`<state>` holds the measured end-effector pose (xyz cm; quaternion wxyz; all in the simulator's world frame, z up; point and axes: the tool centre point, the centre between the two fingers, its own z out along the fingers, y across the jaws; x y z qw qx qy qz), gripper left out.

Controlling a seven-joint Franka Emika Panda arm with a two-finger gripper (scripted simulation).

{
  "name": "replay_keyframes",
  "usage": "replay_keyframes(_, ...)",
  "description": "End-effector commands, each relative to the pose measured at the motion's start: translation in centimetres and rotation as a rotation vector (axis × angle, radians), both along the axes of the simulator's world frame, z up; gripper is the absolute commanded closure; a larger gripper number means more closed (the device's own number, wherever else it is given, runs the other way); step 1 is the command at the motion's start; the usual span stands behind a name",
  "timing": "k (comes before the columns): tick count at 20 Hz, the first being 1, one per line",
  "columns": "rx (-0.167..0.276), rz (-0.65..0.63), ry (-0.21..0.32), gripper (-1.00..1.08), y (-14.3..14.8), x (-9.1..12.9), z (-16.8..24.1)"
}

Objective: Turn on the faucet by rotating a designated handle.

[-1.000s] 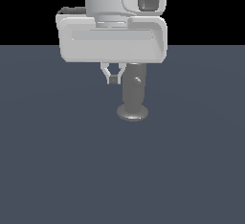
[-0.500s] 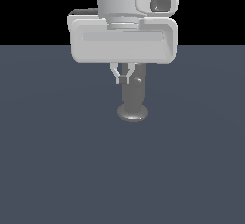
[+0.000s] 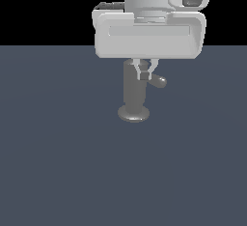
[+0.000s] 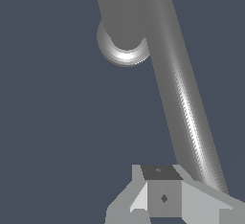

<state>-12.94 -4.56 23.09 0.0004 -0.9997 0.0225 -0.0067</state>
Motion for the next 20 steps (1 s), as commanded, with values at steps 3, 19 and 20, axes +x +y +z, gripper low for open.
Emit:
replay_keyframes(3,0.000,-0.018,0.014,1.08,-3.3,0.2,-0.9)
replay_keyframes(19,-0.007,0.023,-0.018,1.08,-8.0,2.5,0.4)
replay_keyframes(20,-0.007,0.022,-0.018,1.08,-8.3,2.8,0.4)
